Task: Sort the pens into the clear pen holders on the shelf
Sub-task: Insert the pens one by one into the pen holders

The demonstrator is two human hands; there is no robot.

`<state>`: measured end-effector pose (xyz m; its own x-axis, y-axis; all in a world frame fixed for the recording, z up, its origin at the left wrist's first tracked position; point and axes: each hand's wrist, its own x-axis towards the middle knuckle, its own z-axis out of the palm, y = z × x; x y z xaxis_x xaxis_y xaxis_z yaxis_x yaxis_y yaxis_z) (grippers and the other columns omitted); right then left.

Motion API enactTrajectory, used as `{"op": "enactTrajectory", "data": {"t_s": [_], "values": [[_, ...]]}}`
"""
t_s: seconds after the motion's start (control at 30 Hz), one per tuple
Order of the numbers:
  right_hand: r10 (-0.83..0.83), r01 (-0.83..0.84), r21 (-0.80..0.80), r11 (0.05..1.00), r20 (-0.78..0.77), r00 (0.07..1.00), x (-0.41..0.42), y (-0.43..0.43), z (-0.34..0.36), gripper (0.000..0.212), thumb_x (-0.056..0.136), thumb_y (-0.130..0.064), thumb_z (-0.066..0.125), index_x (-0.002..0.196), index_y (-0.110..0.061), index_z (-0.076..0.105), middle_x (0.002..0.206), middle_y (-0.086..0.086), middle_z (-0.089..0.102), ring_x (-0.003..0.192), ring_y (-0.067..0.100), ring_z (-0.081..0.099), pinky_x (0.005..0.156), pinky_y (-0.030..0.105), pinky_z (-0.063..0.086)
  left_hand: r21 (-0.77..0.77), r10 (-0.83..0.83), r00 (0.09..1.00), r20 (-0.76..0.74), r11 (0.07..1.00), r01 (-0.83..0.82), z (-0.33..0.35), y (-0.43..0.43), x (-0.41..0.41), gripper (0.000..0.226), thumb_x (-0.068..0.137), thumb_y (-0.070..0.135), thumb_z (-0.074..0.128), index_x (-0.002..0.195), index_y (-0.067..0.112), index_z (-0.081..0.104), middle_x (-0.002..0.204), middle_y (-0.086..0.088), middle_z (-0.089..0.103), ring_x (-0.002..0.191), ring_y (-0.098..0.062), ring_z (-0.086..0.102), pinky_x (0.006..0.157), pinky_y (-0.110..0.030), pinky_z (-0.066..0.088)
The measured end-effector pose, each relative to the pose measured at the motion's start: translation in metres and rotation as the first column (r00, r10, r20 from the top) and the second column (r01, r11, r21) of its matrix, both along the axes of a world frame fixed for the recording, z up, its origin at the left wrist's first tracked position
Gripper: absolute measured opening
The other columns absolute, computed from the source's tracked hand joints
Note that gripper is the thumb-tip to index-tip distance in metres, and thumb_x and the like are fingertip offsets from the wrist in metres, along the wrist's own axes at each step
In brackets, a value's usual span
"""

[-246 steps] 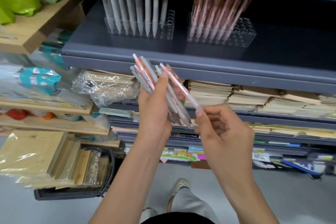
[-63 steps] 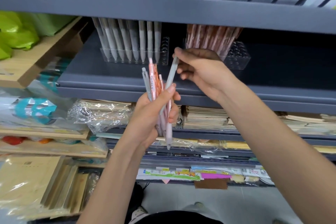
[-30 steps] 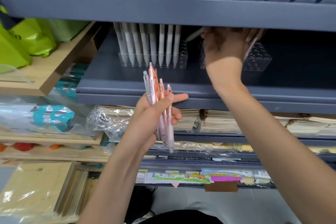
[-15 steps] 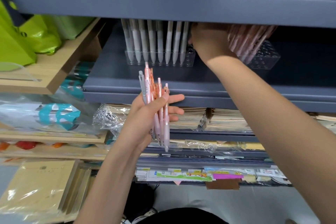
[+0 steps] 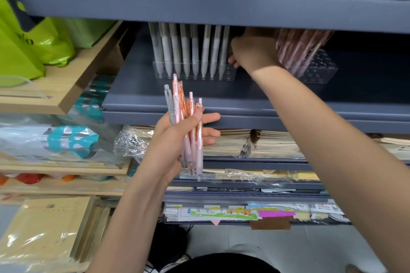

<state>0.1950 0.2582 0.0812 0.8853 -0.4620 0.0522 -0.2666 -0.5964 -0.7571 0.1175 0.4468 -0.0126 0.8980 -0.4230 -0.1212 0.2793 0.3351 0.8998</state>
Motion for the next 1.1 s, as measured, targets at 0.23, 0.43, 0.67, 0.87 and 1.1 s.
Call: {"op": "enactTrajectory", "data": {"t_s": [0.23, 0.43, 0.67, 0.87, 1.1], "values": [[-0.023, -0.011, 0.123, 0.992, 0.273, 0.962, -0.029, -0.009, -0.013, 0.024, 0.091, -0.016, 0.051, 0.072, -0.025, 0.061, 0.073, 0.007, 0.072, 0.037, 0.010, 0.050, 0.039, 0.020, 0.034, 0.019, -0.008, 0.999, 0.035, 1.000, 0.007, 0.000, -0.005, -0.005, 0.033, 0.098, 0.021, 0.059, 0.126, 0.004, 0.055, 0.112, -0.009, 0.075, 0.066, -0.020, 0.072, 0.058, -0.026, 0.058], [0.400, -0.412, 0.351, 0.841, 0.110, 0.910, -0.084, -0.012, -0.038, 0.017, 0.082, -0.034, 0.074, 0.083, -0.017, 0.075, 0.065, -0.004, 0.066, 0.041, 0.005, 0.034, 0.037, 0.017, 0.026, 0.031, -0.055, 0.997, 0.057, 0.998, 0.053, 0.000, -0.019, -0.010, 0.028, 0.096, 0.023, 0.061, 0.116, 0.004, 0.058, 0.108, -0.013, 0.076, 0.058, -0.020, 0.069, 0.048, -0.023, 0.051], [0.505, -0.473, 0.465, 0.748, 0.062, 0.861, -0.095, -0.026, -0.046, 0.015, 0.085, -0.028, 0.074, 0.086, -0.014, 0.075, 0.067, 0.000, 0.063, 0.043, 0.009, 0.027, 0.039, 0.020, 0.017, 0.033, -0.098, 0.988, 0.120, 0.995, 0.094, -0.001, -0.031, -0.020, 0.036, 0.092, 0.027, 0.061, 0.121, 0.005, 0.058, 0.105, -0.013, 0.076, 0.065, -0.023, 0.074, 0.051, -0.025, 0.054], [0.425, -0.436, 0.510, 0.742, 0.145, 0.893, -0.097, -0.035, -0.044, 0.013, 0.092, -0.020, 0.066, 0.084, -0.013, 0.073, 0.068, -0.002, 0.060, 0.042, 0.008, 0.029, 0.037, 0.018, 0.019, 0.070, -0.110, 0.982, 0.153, 0.993, 0.100, -0.002, -0.032, -0.026, 0.022, 0.100, 0.022, 0.055, 0.117, 0.010, 0.059, 0.107, -0.014, 0.076, 0.067, -0.025, 0.073, 0.053, -0.026, 0.056], [0.037, -0.258, 0.595, 0.761, 0.357, 0.933, -0.107, -0.055, -0.044, 0.011, 0.096, -0.020, 0.057, 0.090, -0.014, 0.065, 0.069, 0.002, 0.062, 0.040, 0.015, 0.045, 0.035, 0.021, 0.031, 0.152, -0.098, 0.978, 0.183, 0.986, 0.071, -0.008, -0.043, -0.033, 0.042, 0.100, 0.019, 0.055, 0.123, -0.015, 0.048, 0.063, 0.003, 0.071, 0.044, -0.013, 0.051, 0.045, -0.021, 0.043]]}}
